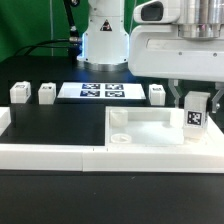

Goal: Assemble square table

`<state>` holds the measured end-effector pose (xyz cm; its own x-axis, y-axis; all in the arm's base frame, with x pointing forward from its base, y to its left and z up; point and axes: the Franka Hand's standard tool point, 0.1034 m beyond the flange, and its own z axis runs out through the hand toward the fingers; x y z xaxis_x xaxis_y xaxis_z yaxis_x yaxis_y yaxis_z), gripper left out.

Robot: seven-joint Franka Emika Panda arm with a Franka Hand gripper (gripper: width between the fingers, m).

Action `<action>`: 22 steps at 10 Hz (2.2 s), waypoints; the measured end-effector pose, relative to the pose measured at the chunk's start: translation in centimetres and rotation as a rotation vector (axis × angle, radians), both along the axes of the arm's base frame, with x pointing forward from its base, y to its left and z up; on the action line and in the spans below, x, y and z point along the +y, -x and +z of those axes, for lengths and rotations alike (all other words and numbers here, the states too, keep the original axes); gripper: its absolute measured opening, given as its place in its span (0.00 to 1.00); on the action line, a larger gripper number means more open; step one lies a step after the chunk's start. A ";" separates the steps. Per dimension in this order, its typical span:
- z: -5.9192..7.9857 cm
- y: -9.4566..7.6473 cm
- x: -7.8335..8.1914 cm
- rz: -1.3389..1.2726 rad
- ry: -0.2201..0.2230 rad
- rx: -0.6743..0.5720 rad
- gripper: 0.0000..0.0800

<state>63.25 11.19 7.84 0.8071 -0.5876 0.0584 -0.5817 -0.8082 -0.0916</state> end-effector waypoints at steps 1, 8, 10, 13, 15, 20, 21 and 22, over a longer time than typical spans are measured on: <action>0.0 0.0 -0.1 -0.124 -0.014 0.007 0.36; -0.1 0.6 1.2 -0.997 -0.142 0.075 0.36; -0.1 0.6 1.2 -1.023 -0.149 0.078 0.36; 0.3 0.3 1.6 -0.756 -0.137 0.035 0.77; 0.3 0.5 2.3 -0.496 -0.115 0.018 0.80; 0.2 0.6 1.9 -0.124 -0.066 -0.006 0.81; 0.2 0.5 1.7 0.013 -0.035 -0.014 0.81; 0.3 0.4 1.7 0.158 -0.004 -0.024 0.81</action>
Offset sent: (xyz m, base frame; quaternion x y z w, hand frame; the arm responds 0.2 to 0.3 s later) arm -0.0125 0.0111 -0.0115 0.0161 -0.0343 0.4140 0.9095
